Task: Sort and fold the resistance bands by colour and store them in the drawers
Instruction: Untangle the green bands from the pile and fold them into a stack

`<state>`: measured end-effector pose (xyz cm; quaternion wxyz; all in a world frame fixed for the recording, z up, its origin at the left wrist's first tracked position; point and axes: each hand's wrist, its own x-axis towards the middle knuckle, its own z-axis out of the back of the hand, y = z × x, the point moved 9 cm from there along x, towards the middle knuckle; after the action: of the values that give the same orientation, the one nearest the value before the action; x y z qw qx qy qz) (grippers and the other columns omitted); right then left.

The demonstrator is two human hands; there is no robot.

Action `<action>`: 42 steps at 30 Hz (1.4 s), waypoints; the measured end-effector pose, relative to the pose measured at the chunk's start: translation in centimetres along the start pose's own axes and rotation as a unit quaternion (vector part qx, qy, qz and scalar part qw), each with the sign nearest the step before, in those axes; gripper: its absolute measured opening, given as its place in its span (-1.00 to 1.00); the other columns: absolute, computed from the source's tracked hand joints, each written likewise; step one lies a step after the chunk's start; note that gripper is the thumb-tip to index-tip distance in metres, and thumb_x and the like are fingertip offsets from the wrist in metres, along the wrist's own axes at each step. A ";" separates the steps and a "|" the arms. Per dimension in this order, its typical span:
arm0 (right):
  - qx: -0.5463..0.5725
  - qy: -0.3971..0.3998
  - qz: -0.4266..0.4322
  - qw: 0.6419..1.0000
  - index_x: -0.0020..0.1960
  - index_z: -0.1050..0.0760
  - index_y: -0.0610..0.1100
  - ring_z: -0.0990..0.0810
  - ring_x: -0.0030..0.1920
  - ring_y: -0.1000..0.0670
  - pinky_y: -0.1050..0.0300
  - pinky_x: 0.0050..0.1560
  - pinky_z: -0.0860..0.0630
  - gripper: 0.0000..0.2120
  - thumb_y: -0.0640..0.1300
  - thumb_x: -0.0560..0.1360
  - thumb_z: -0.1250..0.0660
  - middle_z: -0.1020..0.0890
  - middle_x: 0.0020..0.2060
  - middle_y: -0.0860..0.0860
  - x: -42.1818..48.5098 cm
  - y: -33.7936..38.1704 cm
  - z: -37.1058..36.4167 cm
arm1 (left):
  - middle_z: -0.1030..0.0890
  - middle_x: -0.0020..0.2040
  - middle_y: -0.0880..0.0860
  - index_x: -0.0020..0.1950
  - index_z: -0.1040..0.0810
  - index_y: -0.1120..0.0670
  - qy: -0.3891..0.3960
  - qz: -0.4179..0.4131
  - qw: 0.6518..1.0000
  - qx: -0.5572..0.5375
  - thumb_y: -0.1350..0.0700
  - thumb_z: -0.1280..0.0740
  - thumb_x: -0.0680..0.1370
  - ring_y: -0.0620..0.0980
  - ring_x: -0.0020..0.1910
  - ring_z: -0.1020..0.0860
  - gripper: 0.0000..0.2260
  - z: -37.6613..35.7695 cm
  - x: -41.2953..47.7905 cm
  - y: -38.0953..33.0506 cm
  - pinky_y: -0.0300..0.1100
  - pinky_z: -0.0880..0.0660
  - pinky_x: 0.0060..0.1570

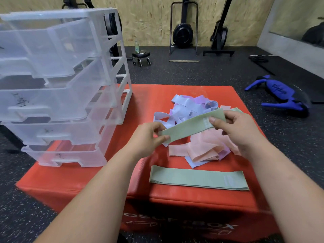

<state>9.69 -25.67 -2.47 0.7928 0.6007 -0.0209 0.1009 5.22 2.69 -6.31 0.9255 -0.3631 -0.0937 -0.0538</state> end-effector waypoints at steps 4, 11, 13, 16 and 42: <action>-0.012 -0.038 -0.019 0.999 -0.03 -0.71 -0.09 -0.53 -0.33 0.13 0.14 -0.24 -0.45 -0.96 -0.14 0.53 -0.52 -0.67 -0.34 0.04 -0.3 -1.2 2.7 | -0.63 -0.30 -0.12 -0.15 -0.62 -0.07 -0.025 0.023 0.999 0.011 0.05 -0.53 0.54 -0.18 -0.37 -0.51 -0.87 1.5 -0.2 1.0 -0.29 -0.39 -0.35; -0.018 -0.042 -0.051 0.998 0.00 -0.71 -0.14 -0.55 -0.39 0.21 0.32 -0.36 -0.44 -0.93 -0.22 0.52 -0.52 -0.72 -0.30 0.05 -1.6 -3.1 4.6 | -0.64 -0.29 -0.13 -0.12 -0.65 -0.10 -0.049 0.024 0.998 -0.025 0.07 -0.56 0.54 -0.24 -0.34 -0.53 -0.88 3.1 -0.6 1.6 -0.36 -0.41 -0.31; -0.035 -0.030 -0.061 0.997 0.03 -0.72 -0.13 -0.54 -0.36 0.17 0.21 -0.30 -0.42 -0.90 -0.19 0.52 -0.53 -0.73 -0.27 0.01 -1.9 -3.3 4.8 | -0.66 -0.27 -0.14 -0.11 -0.65 -0.13 -0.047 0.022 0.998 -0.048 0.09 -0.56 0.54 -0.25 -0.33 -0.55 -0.85 3.3 -0.8 1.5 -0.34 -0.45 -0.28; -0.049 -0.008 -0.078 0.996 0.05 -0.72 -0.12 -0.59 -0.31 0.11 0.21 -0.31 -0.44 -0.87 -0.20 0.51 -0.53 -0.75 -0.21 -0.04 -2.8 -3.5 4.8 | -0.72 -0.17 -0.09 -0.03 -0.69 -0.10 -0.040 0.027 0.996 -0.078 0.13 -0.55 0.55 -0.21 -0.24 -0.63 -0.87 3.5 -1.5 1.4 -0.29 -0.55 -0.20; -0.419 0.105 -0.108 0.895 -0.07 -0.61 0.10 -0.55 -0.27 0.12 0.23 -0.33 -0.31 -0.76 -0.07 0.35 -0.61 -0.61 -0.30 0.10 -8.2 -6.5 4.7 | -0.67 -0.17 -0.10 -0.03 -0.72 0.01 0.073 0.042 0.984 0.156 0.17 -0.49 0.50 -0.11 -0.20 -0.59 -0.91 -1.6 -6.9 -0.5 -0.35 -0.44 -0.21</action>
<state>3.28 -32.98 -8.60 0.9747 0.1973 0.0873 0.0590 -1.37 1.46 -8.63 0.9766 -0.2125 -0.0175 -0.0263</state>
